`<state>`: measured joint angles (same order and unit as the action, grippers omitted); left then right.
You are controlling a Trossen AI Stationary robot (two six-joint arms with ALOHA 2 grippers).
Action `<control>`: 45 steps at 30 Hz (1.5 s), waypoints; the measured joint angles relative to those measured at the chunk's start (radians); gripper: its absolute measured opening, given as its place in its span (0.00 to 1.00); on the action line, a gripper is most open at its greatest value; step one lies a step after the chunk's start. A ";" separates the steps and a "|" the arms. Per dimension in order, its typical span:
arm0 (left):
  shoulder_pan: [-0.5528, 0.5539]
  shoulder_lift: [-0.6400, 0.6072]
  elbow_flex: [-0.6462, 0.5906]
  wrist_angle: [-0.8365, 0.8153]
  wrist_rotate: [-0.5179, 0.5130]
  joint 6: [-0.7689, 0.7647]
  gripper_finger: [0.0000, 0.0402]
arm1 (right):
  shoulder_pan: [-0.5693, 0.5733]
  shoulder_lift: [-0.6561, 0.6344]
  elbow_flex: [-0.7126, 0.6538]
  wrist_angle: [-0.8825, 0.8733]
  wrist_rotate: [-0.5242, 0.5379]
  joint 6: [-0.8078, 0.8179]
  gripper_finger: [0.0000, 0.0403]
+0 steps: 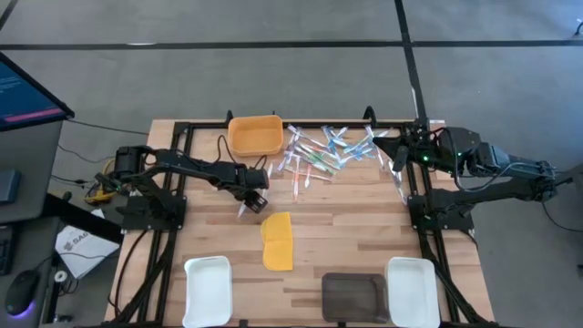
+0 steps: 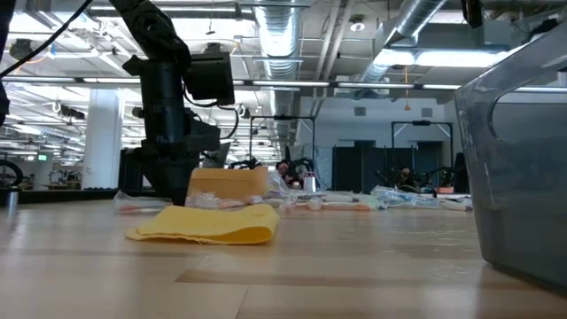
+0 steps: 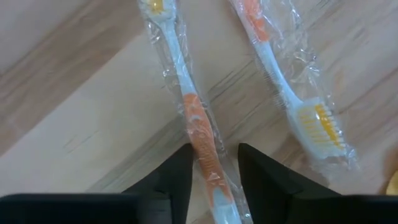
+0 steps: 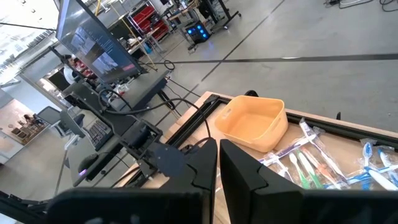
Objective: Pick & Place Toothbrushes
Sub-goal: Put the orange toothbrush into the left white bin
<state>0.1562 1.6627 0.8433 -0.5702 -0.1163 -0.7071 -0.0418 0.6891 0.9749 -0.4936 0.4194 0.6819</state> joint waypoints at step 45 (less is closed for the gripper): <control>-0.433 -0.639 -0.002 -0.081 0.016 -1.010 0.03 | 0.002 -0.018 -0.001 -0.093 -0.059 -0.089 0.04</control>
<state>-0.2763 1.0240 0.8413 -0.6510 -0.0999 -1.7170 -0.0399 0.6716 0.9741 -0.5869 0.3609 0.5931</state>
